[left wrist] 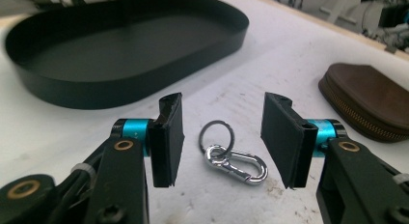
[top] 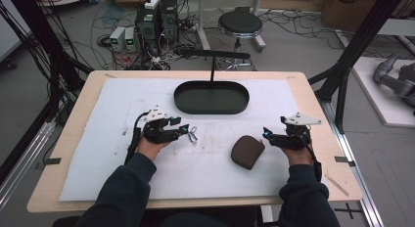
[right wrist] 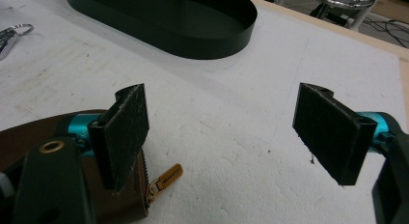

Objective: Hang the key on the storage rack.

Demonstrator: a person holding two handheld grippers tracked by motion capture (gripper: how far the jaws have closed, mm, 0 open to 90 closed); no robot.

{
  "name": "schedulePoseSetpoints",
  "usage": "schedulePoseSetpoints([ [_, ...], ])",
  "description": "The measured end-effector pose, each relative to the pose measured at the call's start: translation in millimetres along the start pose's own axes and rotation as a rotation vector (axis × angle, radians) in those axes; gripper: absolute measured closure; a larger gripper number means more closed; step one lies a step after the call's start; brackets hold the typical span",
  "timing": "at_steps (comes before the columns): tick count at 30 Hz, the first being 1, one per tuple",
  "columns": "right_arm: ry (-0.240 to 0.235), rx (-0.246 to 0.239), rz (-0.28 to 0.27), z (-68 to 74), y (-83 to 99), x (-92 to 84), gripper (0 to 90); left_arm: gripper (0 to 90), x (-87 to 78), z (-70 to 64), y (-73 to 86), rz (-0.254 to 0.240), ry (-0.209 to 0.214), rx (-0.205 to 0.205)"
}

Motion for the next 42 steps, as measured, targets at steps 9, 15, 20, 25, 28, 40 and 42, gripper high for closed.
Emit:
schedulePoseSetpoints([
  [9, -0.003, -0.003, 0.000, 0.6, -0.2, 0.5, 20.7, 34.9, 40.0, -7.3, 7.2, 0.171, -0.030, 0.051],
  [15, -0.002, -0.002, 0.004, 1.3, -0.3, 0.0, 20.7, 53.7, 44.2, -3.5, 8.9, 0.221, -0.059, 0.050],
  [20, -0.005, -0.005, 0.004, 1.2, 0.1, 0.1, 20.8, 72.0, 38.9, 3.6, 7.3, 0.238, -0.083, 0.029],
  [25, -0.005, -0.003, 0.005, 1.4, 0.1, 0.3, 20.8, 76.0, 34.3, 9.0, 5.8, 0.240, -0.077, -0.006],
  [28, -0.004, -0.001, 0.006, 1.1, 0.2, -0.1, 20.8, 75.5, 32.9, 8.7, 5.5, 0.240, -0.073, -0.011],
  [40, -0.005, 0.004, 0.007, 0.9, 0.9, -0.5, 20.9, 80.0, 26.6, 10.3, 6.7, 0.284, -0.057, -0.014],
  [42, -0.006, 0.004, 0.009, 1.1, 1.0, -0.5, 20.9, 81.4, 26.4, 10.5, 6.7, 0.285, -0.052, -0.017],
])
Point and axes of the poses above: each handheld gripper's, and its own axes: x roughly forward along the jaws, y roughly out of its underside, z roughly to its left, the point moved 3 cm from there along x, roughly forward along the jaws, and after that the axes turned 10 degrees about -x, right-handed, at the moved point
